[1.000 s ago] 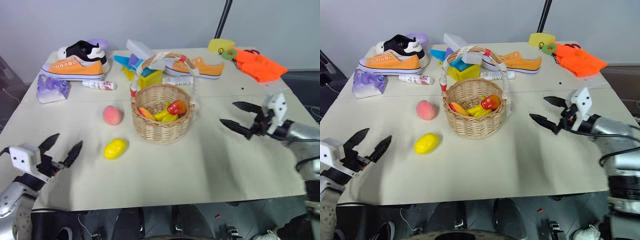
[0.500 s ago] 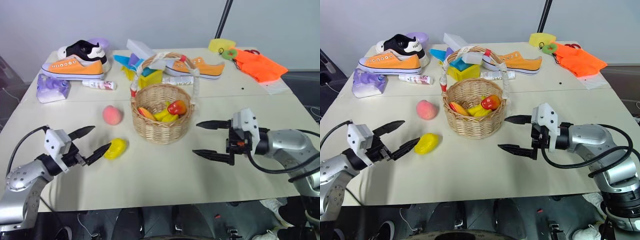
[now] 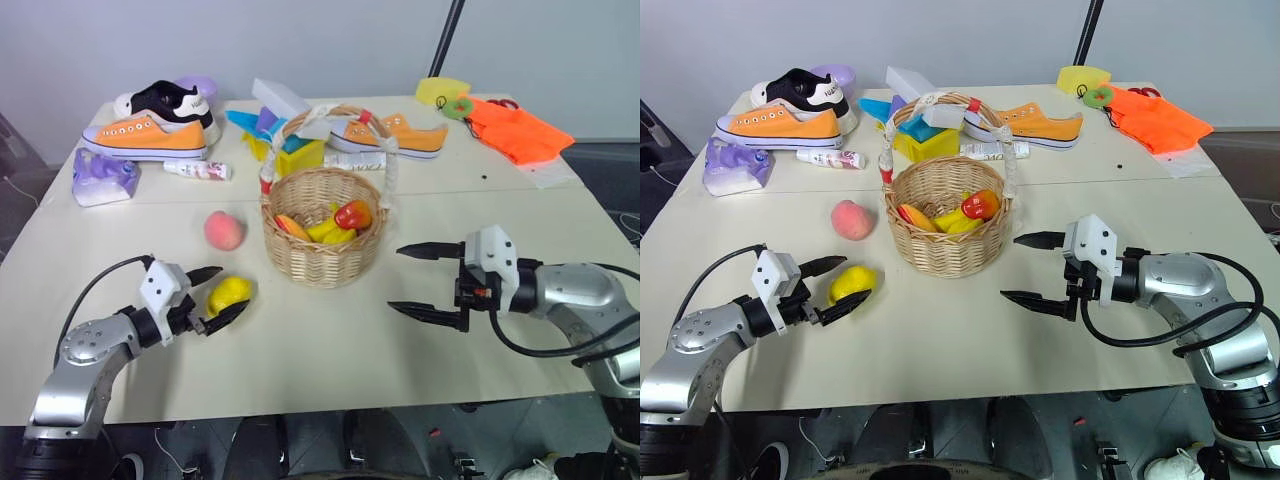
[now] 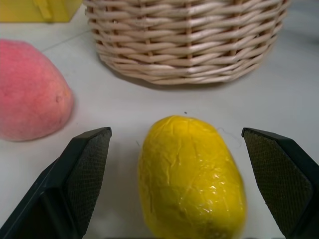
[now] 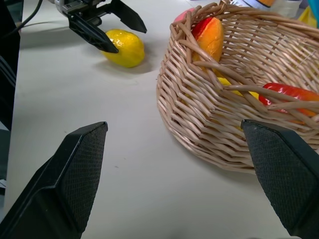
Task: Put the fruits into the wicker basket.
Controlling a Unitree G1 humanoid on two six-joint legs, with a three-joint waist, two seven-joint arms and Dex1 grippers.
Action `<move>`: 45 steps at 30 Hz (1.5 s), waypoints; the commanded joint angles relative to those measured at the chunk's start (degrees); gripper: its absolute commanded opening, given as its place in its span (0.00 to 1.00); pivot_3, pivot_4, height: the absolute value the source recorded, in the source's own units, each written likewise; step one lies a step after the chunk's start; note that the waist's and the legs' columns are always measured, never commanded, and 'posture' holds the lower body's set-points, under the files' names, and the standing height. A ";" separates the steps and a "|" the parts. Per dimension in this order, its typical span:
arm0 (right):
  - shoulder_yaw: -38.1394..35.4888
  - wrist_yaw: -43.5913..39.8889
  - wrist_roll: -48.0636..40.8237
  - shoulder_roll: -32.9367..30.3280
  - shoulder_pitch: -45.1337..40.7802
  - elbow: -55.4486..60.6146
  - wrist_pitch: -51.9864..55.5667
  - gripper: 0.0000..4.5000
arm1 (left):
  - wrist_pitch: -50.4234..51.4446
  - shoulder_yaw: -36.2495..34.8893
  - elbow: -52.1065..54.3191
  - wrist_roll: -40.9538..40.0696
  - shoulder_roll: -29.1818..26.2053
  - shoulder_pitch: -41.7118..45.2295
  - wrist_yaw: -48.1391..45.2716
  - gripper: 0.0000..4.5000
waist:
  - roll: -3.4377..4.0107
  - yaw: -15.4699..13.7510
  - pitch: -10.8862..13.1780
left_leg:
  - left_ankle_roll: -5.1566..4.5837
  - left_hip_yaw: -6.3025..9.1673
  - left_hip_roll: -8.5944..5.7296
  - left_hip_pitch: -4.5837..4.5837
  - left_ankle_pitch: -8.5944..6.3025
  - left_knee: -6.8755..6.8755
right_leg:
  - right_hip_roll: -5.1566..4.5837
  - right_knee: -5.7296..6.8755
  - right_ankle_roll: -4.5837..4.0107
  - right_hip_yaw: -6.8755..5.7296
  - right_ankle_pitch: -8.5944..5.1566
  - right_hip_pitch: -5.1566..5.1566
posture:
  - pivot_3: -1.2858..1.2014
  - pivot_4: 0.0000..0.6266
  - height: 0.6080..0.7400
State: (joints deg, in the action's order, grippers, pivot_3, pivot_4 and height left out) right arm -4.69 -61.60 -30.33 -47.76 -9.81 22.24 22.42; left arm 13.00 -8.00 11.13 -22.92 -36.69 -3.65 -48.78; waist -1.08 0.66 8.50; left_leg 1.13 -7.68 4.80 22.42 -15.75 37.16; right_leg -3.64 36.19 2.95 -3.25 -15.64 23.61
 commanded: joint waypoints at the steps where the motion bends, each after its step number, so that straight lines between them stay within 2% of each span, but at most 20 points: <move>1: -0.64 -0.48 0.18 0.31 -0.39 -0.20 -1.75 0.99 | 0.45 0.47 -0.19 0.59 0.14 0.78 0.31 1.00 | 0.01 0.00 0.00 | 0.00 0.00 0.00 0.00 0.00 0.00 | 0.00 0.00 0.00 0.00 0.00 0.00 | 0.52 0.24 1.00; 5: -0.15 0.04 1.96 1.89 -0.96 -2.67 -4.60 0.99 | 0.80 2.04 -1.79 1.44 1.79 2.00 1.31 1.00 | 0.00 -0.02 0.00 | 0.00 0.01 -0.01 0.00 0.00 0.02 | 0.04 0.01 0.01 -0.01 0.00 -0.01 | 0.52 0.24 1.00; 8: -0.18 0.27 2.82 2.52 -1.06 -3.48 -5.79 1.00 | 2.70 2.28 -1.60 -0.12 2.23 1.99 0.55 0.81 | 0.00 -0.01 0.00 | 0.00 0.00 -0.02 0.00 0.00 0.03 | 0.03 0.01 0.01 0.00 0.01 -0.02 | 0.52 0.24 1.00; 11: -0.14 0.30 3.43 2.57 -1.29 -3.72 -6.51 1.00 | 2.38 2.26 -1.04 0.10 2.55 2.33 0.83 0.52 | 0.00 -0.02 0.00 | 0.00 0.01 -0.02 -0.01 0.00 0.02 | 0.03 0.02 0.02 0.00 0.01 -0.02 | 0.52 0.24 1.00; 12: -0.19 0.47 3.68 2.61 -1.43 -3.87 -6.81 1.00 | 1.99 2.36 -0.80 0.65 2.55 2.54 1.19 0.50 | 0.00 -0.02 0.00 | 0.00 0.01 -0.02 -0.01 0.00 0.03 | 0.04 0.02 0.02 -0.01 0.01 -0.02 | 0.52 0.24 1.00; 15: -0.31 0.77 3.96 2.64 -1.39 -4.18 -7.22 1.00 | 1.46 1.84 1.20 0.26 2.97 4.86 2.10 0.50 | 0.00 -0.14 0.00 | 0.00 0.02 -0.02 0.00 0.00 0.05 | 0.04 0.02 0.02 -0.01 0.01 -0.03 | 0.52 0.24 1.00; 20: -3.22 4.78 2.66 5.53 -2.86 -5.77 -7.41 1.00 | 12.78 -0.07 11.23 -13.08 5.87 13.75 6.10 0.50 | -0.06 -0.18 0.02 | -0.01 0.04 -0.03 0.00 0.01 0.09 | 0.03 0.02 0.16 -0.01 0.09 -0.10 | 0.52 0.24 1.00; 23: -5.24 8.19 1.65 8.24 -4.43 -6.71 -7.26 1.00 | 17.17 0.71 13.62 -16.34 8.40 21.23 10.62 0.50 | -0.07 -0.13 0.02 | 0.00 0.07 -0.12 -0.01 0.01 0.14 | 0.06 0.03 0.29 0.00 0.16 -0.16 | 0.52 0.24 1.00; 27: -5.02 11.28 3.50 10.50 -5.77 -7.99 -8.66 1.00 | 17.54 5.23 6.64 -12.13 15.43 32.23 17.52 0.50 | -0.07 -0.18 0.02 | 0.00 0.09 -0.25 -0.06 0.02 0.13 | 0.14 0.03 0.51 0.00 0.29 -0.24 | 0.52 0.24 1.00; 31: -3.95 12.74 3.86 11.75 -5.97 -6.87 -8.52 1.00 | 13.01 10.37 0.22 -5.07 21.28 35.92 20.13 0.50 | -0.06 -0.10 0.01 | 0.01 0.05 -0.30 -0.06 0.03 0.16 | 0.19 0.03 0.54 -0.01 0.30 -0.28 | 0.52 0.24 1.00; 35: -3.68 13.65 3.73 12.00 -5.69 -5.45 -7.91 1.00 | 12.68 11.37 -0.37 -3.63 24.02 35.97 21.12 0.93 | -0.05 -0.02 0.02 | 0.02 0.05 -0.26 -0.02 0.04 0.14 | 0.23 0.03 0.54 0.00 0.30 -0.20 | 0.52 0.24 1.00; 36: -3.63 13.79 3.71 11.96 -5.62 -5.29 -7.83 1.00 | 12.72 11.65 0.30 -3.25 23.61 35.46 20.60 0.99 | -0.05 0.00 0.02 | 0.03 0.06 -0.23 -0.02 0.04 0.14 | 0.26 0.03 0.54 0.00 0.30 -0.20 | 0.52 0.24 1.00; 42: -3.98 14.14 2.92 11.68 -5.00 -4.38 -7.18 1.00 | 14.85 8.06 8.34 -6.16 19.02 30.58 18.20 0.99 | -0.05 0.00 0.02 | 0.05 0.10 -0.19 -0.03 0.05 0.12 | 0.28 0.03 0.54 0.01 0.30 -0.20 | 0.52 0.24 1.00; 45: -3.64 12.31 1.23 10.59 -3.99 -2.13 -5.52 1.00 | 19.27 0.64 16.38 -12.30 13.04 23.25 16.89 0.99 | -0.04 0.24 0.02 | 0.05 0.12 -0.13 -0.04 0.05 0.11 | 0.27 0.04 0.53 0.03 0.30 -0.18 | 0.52 0.24 1.00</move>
State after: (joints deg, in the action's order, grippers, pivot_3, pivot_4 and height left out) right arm -7.43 -48.21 -27.21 -36.19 -14.10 16.38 16.24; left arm 30.68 -2.39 22.33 -31.92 -21.42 21.72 -31.05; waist -1.13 0.90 8.52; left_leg 1.18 -7.56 4.69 22.37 -15.70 37.26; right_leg -3.36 36.22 3.48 -3.21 -15.34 23.43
